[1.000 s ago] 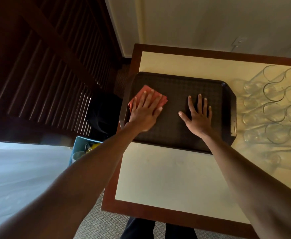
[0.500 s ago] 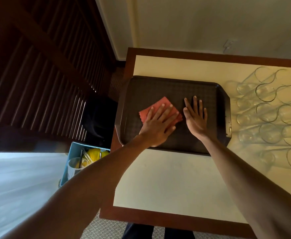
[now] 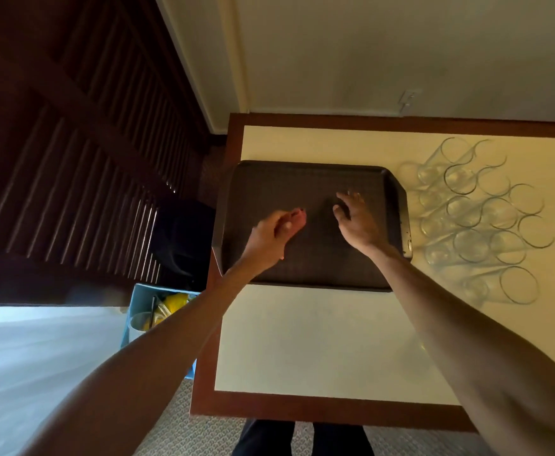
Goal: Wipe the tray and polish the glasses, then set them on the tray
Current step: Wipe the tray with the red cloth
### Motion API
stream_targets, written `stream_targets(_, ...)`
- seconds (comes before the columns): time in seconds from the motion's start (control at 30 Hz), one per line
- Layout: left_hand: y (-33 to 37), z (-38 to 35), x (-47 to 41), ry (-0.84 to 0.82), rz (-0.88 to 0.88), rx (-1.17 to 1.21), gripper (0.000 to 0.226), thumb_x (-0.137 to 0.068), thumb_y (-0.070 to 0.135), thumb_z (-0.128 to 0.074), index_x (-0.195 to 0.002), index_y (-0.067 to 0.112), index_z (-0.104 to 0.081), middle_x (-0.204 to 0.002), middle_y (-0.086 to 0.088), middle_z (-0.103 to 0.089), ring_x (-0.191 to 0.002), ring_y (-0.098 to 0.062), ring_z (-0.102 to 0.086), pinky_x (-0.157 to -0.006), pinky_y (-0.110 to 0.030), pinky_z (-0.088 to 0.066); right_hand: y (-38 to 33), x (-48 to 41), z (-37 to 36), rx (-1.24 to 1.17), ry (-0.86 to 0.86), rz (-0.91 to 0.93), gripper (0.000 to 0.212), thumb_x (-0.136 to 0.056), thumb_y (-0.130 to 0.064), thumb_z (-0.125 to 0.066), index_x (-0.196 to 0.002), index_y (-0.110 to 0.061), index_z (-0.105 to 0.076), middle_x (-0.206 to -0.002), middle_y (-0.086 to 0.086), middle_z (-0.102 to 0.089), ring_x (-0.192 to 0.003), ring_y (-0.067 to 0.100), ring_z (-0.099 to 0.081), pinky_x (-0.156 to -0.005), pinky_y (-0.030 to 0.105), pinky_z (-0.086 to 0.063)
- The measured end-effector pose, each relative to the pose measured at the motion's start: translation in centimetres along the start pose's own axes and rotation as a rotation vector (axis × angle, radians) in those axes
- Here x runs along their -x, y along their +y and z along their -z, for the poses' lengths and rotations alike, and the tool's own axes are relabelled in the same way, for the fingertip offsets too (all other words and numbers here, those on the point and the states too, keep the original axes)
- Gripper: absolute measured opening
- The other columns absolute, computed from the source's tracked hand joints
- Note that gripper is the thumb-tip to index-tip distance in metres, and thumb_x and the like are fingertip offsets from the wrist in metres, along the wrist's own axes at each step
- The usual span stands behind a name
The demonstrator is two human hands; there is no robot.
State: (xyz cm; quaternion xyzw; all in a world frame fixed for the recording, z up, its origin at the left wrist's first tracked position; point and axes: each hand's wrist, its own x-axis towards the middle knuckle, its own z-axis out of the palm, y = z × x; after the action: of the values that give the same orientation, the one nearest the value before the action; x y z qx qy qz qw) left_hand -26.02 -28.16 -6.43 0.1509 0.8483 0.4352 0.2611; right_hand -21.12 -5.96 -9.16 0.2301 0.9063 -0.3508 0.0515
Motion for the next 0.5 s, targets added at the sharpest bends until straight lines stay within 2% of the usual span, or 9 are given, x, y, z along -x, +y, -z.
stream_targets(0.03,0.6,0.9,-0.6,-0.019,0.129,0.146,0.03,-0.109,0.026,-0.05,-0.136,0.014,-0.058,-0.114,-0.008,-0.068,-0.089,-0.015,-0.068,-0.076,-0.027,-0.059,-0.9,0.5,0.5,-0.118,0.072,-0.008,0.039,-0.105,-0.021,-0.049,-0.143,-0.014,-0.052,-0.147,0.005,-0.05,-0.138,0.02,-0.044,-0.11,0.015,-0.034)
stream_targets(0.07,1.2,1.8,-0.8,-0.028,0.248,0.318,0.03,-0.109,0.024,-0.052,-0.136,0.015,-0.059,-0.117,-0.007,-0.068,-0.099,-0.019,-0.068,-0.088,-0.033,-0.058,-1.7,1.1,1.0,-0.262,0.121,-0.051,0.033,-0.104,-0.014,-0.05,-0.136,-0.011,-0.058,-0.132,0.004,-0.06,-0.125,0.019,-0.056,-0.095,0.004,-0.041)
stream_targets(0.1,1.7,2.6,-1.0,-0.028,0.342,0.513,0.028,-0.108,0.022,-0.053,-0.134,0.016,-0.062,-0.12,-0.006,-0.069,-0.11,-0.023,-0.067,-0.098,-0.038,-0.055,-2.5,1.5,1.2,-0.424,0.119,-0.122,0.03,-0.104,-0.012,-0.05,-0.132,-0.008,-0.06,-0.125,0.005,-0.064,-0.116,0.021,-0.062,-0.083,0.004,-0.045)
stream_targets(0.13,2.2,3.2,-0.9,-0.033,0.406,0.695,0.026,-0.107,0.019,-0.053,-0.13,0.016,-0.064,-0.121,-0.005,-0.07,-0.117,-0.026,-0.065,-0.1,-0.04,-0.053,-3.4,1.9,1.5,-0.585,0.052,-0.217,0.03,-0.105,-0.015,-0.049,-0.132,-0.007,-0.059,-0.125,0.007,-0.065,-0.114,0.024,-0.065,-0.078,0.01,-0.049)
stream_targets(0.17,2.7,3.6,-0.5,-0.045,0.445,0.837,0.023,-0.107,0.018,-0.052,-0.126,0.017,-0.066,-0.12,-0.005,-0.071,-0.119,-0.028,-0.064,-0.096,-0.04,-0.052,-4.2,2.4,1.6,-0.71,-0.063,-0.315,0.035,-0.106,-0.025,-0.048,-0.136,-0.008,-0.055,-0.131,0.01,-0.064,-0.115,0.026,-0.064,-0.08,0.019,-0.051)
stream_targets(0.23,3.8,4.4,0.3,-0.082,0.474,0.995,0.025,-0.107,0.024,-0.052,-0.125,0.016,-0.068,-0.121,-0.007,-0.072,-0.121,-0.03,-0.063,-0.095,-0.041,-0.051,-5.4,3.6,2.0,-0.803,-0.314,-0.442,0.058,-0.102,-0.052,-0.044,-0.142,-0.01,-0.048,-0.136,0.009,-0.059,-0.122,0.028,-0.06,-0.092,0.035,-0.051)
stream_targets(0.3,5.2,4.8,1.3,-0.134,0.473,1.028,0.037,-0.106,0.037,-0.053,-0.131,0.014,-0.067,-0.127,-0.01,-0.071,-0.122,-0.031,-0.063,-0.102,-0.046,-0.049,-6.1,5.2,2.8,-0.841,-0.48,-0.44,0.067,-0.096,-0.066,-0.041,-0.135,-0.013,-0.049,-0.127,0.005,-0.06,-0.123,0.027,-0.058,-0.104,0.044,-0.047)
stream_targets(0.4,6.4,4.6,1.9,-0.164,0.412,0.967,0.038,-0.104,0.04,-0.057,-0.132,0.016,-0.065,-0.133,-0.011,-0.069,-0.125,-0.031,-0.063,-0.101,-0.047,-0.05,-7.0,6.5,3.8,-0.907,-0.539,-0.353,0.058,-0.096,-0.059,-0.052,-0.132,-0.014,-0.049,-0.131,0.005,-0.06,-0.126,0.027,-0.056,-0.111,0.047,-0.042)
stream_targets(0.5,7.5,4.1,1.8,-0.086,0.366,0.908,0.035,-0.1,0.022,-0.066,-0.133,0.012,-0.063,-0.136,-0.013,-0.067,-0.128,-0.035,-0.061,-0.107,-0.05,-0.049,-7.8,7.3,5.5,-0.873,-0.446,-0.237,0.049,-0.098,-0.04,-0.06,-0.136,-0.009,-0.052,-0.138,0.012,-0.06,-0.126,0.029,-0.058,-0.106,0.043,-0.046)
